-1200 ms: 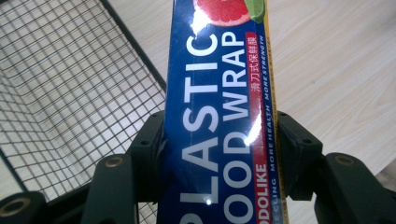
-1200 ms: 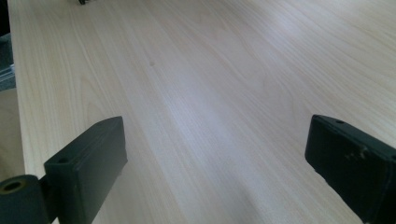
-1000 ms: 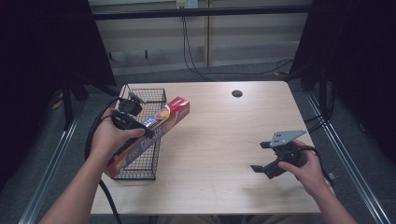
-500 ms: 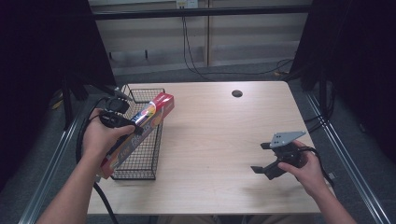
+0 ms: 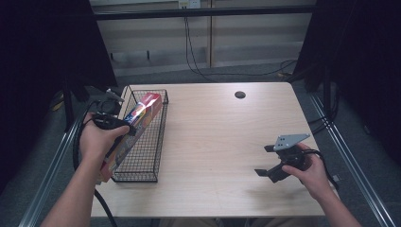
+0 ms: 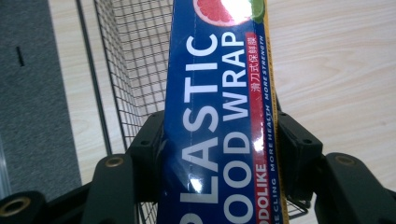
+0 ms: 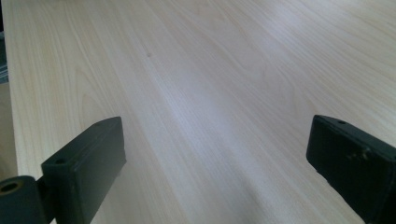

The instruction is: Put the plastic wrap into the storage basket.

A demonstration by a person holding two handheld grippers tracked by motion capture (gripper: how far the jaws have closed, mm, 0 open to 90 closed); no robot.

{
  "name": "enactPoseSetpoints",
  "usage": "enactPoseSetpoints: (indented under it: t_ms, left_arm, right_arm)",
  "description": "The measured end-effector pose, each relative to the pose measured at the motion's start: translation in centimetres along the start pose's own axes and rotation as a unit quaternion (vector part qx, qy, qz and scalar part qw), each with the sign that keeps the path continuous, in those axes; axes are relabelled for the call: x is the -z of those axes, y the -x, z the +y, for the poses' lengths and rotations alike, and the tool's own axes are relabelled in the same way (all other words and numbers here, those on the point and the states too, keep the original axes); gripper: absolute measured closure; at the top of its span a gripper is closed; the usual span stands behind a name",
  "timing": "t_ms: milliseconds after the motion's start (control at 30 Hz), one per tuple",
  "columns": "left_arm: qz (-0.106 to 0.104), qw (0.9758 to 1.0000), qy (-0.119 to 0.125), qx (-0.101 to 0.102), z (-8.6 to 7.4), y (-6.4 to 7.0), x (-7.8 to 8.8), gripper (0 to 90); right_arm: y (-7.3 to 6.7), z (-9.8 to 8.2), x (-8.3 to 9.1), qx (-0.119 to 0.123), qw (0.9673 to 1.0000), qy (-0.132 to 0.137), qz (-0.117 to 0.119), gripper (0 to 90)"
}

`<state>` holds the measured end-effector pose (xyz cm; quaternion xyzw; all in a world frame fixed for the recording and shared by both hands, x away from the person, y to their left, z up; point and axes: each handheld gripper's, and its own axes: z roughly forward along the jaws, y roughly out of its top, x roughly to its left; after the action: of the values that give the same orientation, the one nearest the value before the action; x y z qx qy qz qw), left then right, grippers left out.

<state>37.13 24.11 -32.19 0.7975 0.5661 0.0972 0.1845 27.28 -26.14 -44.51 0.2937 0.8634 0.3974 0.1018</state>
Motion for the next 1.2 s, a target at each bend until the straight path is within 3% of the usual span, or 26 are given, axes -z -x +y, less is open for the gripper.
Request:
enactPoseSetpoints:
  t_ms: [400, 667, 933, 1200]
  left_arm:
    - [0.034, 0.9979, 0.008, 0.054, -0.1, -0.4, -0.6, 44.3]
    - [0.041, 0.9956, 0.011, 0.083, -0.3, -0.4, -1.0, 44.3]
    - [0.044, 0.9943, 0.006, 0.097, -0.3, -0.1, -1.5, 44.3]
    - [0.046, 0.9913, 0.006, 0.123, -0.5, 0.1, -2.2, 44.2]
  right_arm:
    - [0.0, -0.1, 0.1, -0.001, 1.0, 0.003, 0.0, 4.8]
    - [0.1, -0.1, 0.2, -0.004, 1.0, 0.004, 0.0, 4.8]
    - [0.1, -0.1, 0.3, -0.002, 1.0, 0.008, 0.003, 4.8]
    - [0.2, -0.2, 0.4, -0.004, 0.9999, 0.011, 0.002, 4.8]
